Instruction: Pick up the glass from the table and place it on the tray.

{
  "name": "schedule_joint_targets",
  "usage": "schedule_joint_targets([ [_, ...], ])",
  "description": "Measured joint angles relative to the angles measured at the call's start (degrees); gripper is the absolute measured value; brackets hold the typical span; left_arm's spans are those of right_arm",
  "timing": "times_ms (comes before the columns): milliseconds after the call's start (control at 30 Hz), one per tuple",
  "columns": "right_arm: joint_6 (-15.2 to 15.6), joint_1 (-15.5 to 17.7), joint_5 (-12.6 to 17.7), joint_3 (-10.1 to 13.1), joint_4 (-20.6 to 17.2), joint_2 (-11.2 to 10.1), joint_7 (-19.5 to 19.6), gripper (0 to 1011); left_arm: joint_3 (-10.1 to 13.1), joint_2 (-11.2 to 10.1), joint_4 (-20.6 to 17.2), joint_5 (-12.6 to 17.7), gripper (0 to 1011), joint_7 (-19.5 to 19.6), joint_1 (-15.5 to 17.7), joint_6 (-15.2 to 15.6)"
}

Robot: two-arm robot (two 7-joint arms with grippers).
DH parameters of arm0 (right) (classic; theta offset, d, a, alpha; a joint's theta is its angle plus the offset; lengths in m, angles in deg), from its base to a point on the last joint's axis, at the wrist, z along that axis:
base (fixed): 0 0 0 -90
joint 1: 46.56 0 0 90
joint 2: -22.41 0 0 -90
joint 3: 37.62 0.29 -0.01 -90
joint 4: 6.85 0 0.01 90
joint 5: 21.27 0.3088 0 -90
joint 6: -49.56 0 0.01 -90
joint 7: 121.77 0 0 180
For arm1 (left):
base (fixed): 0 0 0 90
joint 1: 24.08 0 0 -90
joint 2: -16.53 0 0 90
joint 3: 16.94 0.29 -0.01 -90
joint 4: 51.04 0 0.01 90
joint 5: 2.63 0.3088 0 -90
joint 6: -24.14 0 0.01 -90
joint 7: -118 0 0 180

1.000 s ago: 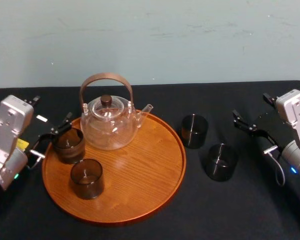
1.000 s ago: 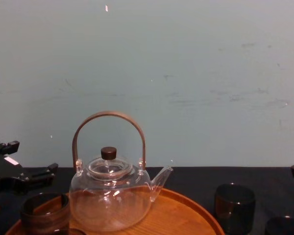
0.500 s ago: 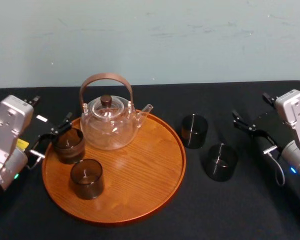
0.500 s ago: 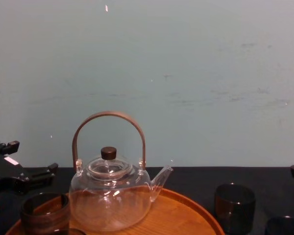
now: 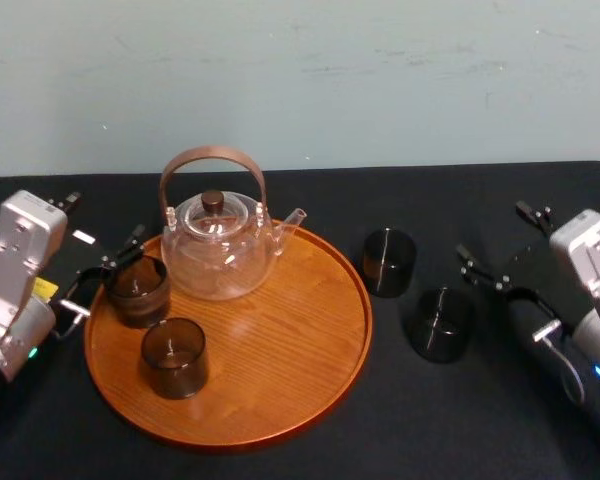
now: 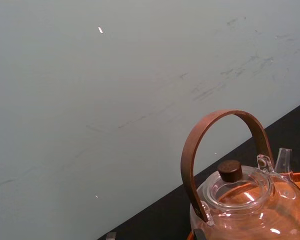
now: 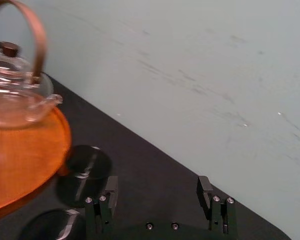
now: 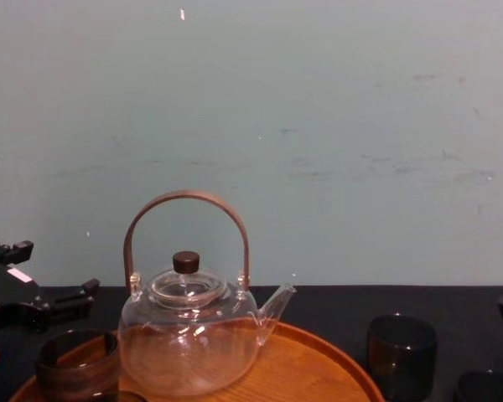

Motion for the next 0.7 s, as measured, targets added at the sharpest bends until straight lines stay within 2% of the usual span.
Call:
schedule_joint_targets([
  [167,0.06,4.6,0.0,1.07,-5.1,-2.22,-0.58,1003,0.0,0.0,0.0,0.0,1001,0.0,0.0,0.0],
  [400,0.46,9.94,-0.5,2.14,-10.11,-4.39,-0.88,1003,0.0,0.0,0.0,0.0,1001,0.0,0.0,0.0],
  [700,-0.01,14.05,0.0,3.39,-12.53,-5.29,-2.46,1002,0.0,0.0,0.0,0.0,1001,0.0,0.0,0.0],
])
